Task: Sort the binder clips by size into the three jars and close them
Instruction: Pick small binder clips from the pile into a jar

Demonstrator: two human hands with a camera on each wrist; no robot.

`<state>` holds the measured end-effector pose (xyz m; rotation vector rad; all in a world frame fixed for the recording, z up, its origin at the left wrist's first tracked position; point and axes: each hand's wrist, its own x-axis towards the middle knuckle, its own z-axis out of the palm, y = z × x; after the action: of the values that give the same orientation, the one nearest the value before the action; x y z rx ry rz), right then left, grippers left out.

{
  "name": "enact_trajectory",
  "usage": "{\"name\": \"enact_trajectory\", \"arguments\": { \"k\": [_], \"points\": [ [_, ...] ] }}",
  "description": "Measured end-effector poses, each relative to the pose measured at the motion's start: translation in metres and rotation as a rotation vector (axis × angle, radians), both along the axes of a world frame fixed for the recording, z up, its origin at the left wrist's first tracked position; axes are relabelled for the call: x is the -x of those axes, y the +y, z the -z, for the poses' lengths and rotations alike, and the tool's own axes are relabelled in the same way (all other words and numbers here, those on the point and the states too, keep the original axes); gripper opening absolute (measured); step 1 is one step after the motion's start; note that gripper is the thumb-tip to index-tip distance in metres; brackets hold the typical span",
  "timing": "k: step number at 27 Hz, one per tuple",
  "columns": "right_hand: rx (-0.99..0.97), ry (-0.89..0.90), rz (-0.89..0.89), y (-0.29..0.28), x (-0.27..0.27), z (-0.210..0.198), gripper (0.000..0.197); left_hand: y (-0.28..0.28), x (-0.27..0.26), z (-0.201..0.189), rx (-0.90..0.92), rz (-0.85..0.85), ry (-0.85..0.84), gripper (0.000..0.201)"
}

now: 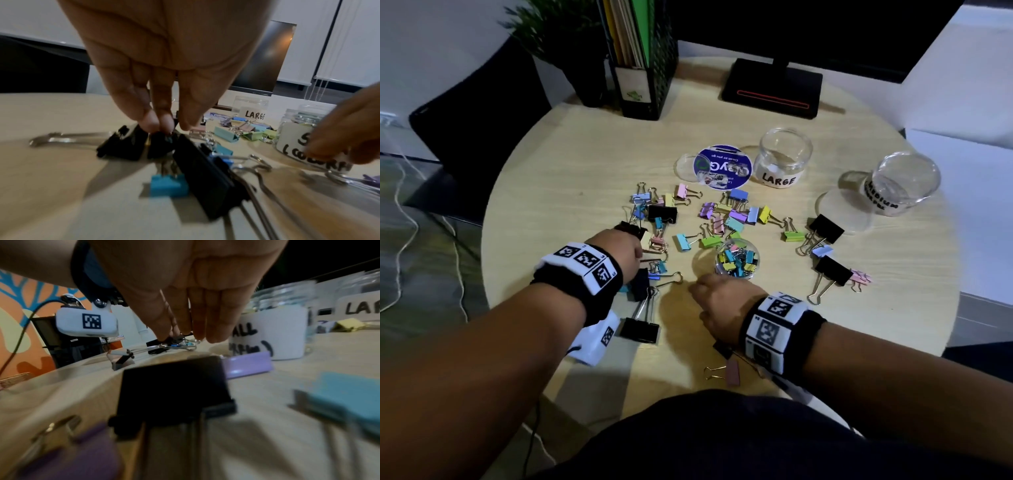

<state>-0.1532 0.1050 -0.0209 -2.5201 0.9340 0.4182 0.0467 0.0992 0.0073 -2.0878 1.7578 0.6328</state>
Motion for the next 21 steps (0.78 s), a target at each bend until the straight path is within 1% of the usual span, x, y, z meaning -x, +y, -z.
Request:
{"name": "enact_trajectory", "arguments": {
  "k": [2, 5, 7, 10, 12, 14, 16, 18, 20, 21],
  "points": [
    [-0.010, 0.038, 0.017, 0.001, -0.015, 0.002, 0.045, 0.004, -0.001, 0.003, -0.029, 0.012, 0.015, 0.029],
    [0.004, 0.073, 0.055, 0.001, -0.036, 0.001, 0.046, 0.013, -0.006, 0.010, 0.035, 0.008, 0.070, 0.024],
    [0.019, 0.090, 0.067, -0.001, -0.049, -0.003, 0.048, 0.015, -0.013, 0.012, 0.036, 0.000, 0.087, 0.025],
    [0.001, 0.178, 0.017, -0.003, -0.061, -0.007, 0.050, 0.012, -0.022, 0.012, 0.040, 0.007, 0.107, 0.026],
    [-0.019, 0.223, -0.005, 0.000, -0.062, -0.006, 0.047, 0.011, -0.032, 0.014, 0.055, -0.007, 0.124, 0.026],
    [-0.013, 0.210, -0.005, 0.003, -0.058, -0.005, 0.041, 0.010, -0.038, 0.016, 0.075, -0.009, 0.143, 0.027],
    [0.007, 0.162, 0.034, 0.003, -0.060, -0.008, 0.039, 0.009, -0.040, 0.017, 0.082, 0.021, 0.158, 0.029],
    [0.032, 0.132, 0.076, -0.001, -0.069, -0.012, 0.044, 0.006, -0.036, 0.015, 0.053, 0.068, 0.152, 0.031],
    [0.022, 0.176, 0.079, -0.004, -0.081, -0.013, 0.050, 0.005, -0.032, 0.013, 0.028, 0.114, 0.153, 0.031],
    [0.011, 0.211, 0.066, -0.004, -0.086, -0.012, 0.050, 0.004, -0.030, 0.013, 0.027, 0.129, 0.164, 0.030]
  ]
}}
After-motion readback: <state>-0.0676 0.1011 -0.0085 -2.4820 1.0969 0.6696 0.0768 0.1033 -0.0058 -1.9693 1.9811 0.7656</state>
